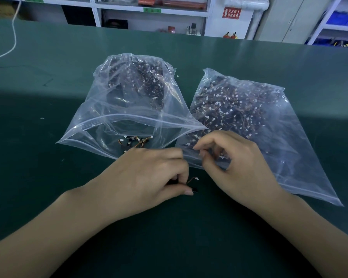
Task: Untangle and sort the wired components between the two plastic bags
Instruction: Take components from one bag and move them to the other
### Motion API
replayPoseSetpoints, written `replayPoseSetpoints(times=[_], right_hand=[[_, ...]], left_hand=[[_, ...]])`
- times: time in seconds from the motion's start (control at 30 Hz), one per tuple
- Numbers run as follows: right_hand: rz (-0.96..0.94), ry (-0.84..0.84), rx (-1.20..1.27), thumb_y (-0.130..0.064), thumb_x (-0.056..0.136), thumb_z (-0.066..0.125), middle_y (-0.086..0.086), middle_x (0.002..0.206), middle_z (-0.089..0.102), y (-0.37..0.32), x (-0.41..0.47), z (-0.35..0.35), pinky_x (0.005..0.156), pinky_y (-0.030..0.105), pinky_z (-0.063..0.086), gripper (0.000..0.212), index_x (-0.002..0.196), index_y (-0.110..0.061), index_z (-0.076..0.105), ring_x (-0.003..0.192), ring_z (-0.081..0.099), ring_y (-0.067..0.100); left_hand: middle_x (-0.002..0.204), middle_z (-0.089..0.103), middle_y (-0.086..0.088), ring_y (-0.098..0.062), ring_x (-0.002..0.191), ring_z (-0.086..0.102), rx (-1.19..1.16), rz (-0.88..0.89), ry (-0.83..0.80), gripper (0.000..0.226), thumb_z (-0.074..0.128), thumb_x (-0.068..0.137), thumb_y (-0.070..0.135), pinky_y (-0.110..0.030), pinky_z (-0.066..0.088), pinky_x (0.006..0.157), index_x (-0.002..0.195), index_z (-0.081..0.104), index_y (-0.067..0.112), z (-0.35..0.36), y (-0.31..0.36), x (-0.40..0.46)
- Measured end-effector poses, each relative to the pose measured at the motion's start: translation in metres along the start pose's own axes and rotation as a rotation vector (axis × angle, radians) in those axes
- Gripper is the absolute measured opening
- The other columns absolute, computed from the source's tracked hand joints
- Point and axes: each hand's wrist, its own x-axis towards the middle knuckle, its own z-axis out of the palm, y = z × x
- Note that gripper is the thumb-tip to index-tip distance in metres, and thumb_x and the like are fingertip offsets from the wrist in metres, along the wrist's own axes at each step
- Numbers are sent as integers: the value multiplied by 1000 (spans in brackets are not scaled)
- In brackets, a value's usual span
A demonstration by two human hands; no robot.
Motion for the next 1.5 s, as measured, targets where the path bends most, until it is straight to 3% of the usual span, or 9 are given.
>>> replayPoseSetpoints(times=[0.23, 0.4, 0.53, 0.7, 0.8, 0.93, 1.13, 1.37, 1.5], right_hand=[[27, 20, 44, -8, 90, 70, -17, 92, 67, 2, -1, 3, 76, 36, 54, 23, 106, -24, 72, 83, 64, 16], [19, 24, 41, -9, 92, 71, -18, 93, 66, 2, -1, 3, 75, 34, 54, 23, 107, -26, 71, 83, 64, 15], [26, 18, 42, -8, 93, 72, -19, 94, 66, 3, -2, 3, 75, 34, 54, 23, 107, -26, 72, 84, 64, 15], [46, 24, 73, -10, 97, 72, -17, 93, 67, 1, 0, 4, 74, 28, 52, 15, 105, -22, 73, 83, 65, 15], [91, 6, 201, -20, 109, 59, -11, 94, 71, -3, 1, 3, 78, 29, 52, 15, 103, -19, 73, 90, 69, 19], [106, -1, 272, -34, 114, 41, -14, 85, 66, -8, 0, 0, 77, 26, 47, 39, 96, -20, 73, 87, 66, 17], [41, -33, 346, -30, 108, 53, -7, 79, 64, -13, 1, 0, 74, 29, 47, 32, 85, -16, 69, 79, 62, 21], [78, 41, 362, -23, 106, 62, -6, 82, 70, -12, 1, 0, 73, 34, 53, 24, 90, -9, 73, 78, 67, 20], [92, 49, 355, -26, 104, 65, -9, 81, 72, -13, 1, -1, 74, 30, 53, 23, 89, -12, 74, 79, 69, 17]], left_hand=[[107, 52, 23, 1, 97, 56, -118, -82, -51, 32, 48, 91, 71, -20, 44, 76, 103, 59, 43, 5, 3, 0], [91, 64, 24, 7, 83, 57, -386, -294, -77, 24, 78, 85, 59, -14, 39, 67, 101, 67, 45, 8, 3, 4], [97, 62, 27, 11, 81, 56, -391, -265, -71, 14, 80, 86, 53, -11, 38, 68, 90, 71, 43, 10, 4, 1], [97, 59, 24, 7, 83, 54, -246, -136, 103, 16, 63, 95, 55, -22, 43, 72, 98, 63, 40, 15, 8, 0], [82, 61, 17, -3, 70, 56, -366, -97, 285, 13, 64, 97, 48, -29, 47, 65, 101, 62, 35, 19, 11, 2], [73, 66, 9, -12, 59, 57, -542, -84, 459, 18, 71, 98, 35, -14, 41, 60, 113, 65, 27, 18, 13, 3], [73, 71, 6, -14, 58, 60, -711, -116, 480, 30, 77, 94, 33, -11, 42, 63, 116, 58, 29, 21, 14, 3], [81, 66, 15, -18, 68, 63, -496, -166, 448, 19, 59, 100, 53, -28, 50, 59, 105, 57, 35, 19, 12, 2], [73, 56, 14, -17, 64, 56, -426, -146, 447, 22, 57, 104, 45, -33, 45, 55, 88, 63, 31, 18, 12, 2]])
